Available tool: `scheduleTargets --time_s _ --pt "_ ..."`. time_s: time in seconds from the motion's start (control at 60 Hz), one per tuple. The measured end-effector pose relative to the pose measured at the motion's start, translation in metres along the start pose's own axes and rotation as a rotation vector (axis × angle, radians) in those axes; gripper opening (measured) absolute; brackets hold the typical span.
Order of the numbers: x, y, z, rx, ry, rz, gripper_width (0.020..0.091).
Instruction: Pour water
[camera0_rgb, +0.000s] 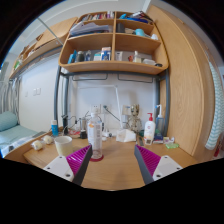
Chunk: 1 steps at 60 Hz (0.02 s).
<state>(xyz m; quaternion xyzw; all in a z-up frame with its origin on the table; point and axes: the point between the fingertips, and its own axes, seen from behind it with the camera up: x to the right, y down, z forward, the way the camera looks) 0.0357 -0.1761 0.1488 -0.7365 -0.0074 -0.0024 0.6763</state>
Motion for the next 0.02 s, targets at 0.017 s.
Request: scheduleTargets --time_s 0.017 --pt "0.0007 -0.0006 0.0001 0.001 -0.001 0.004 0.0865"
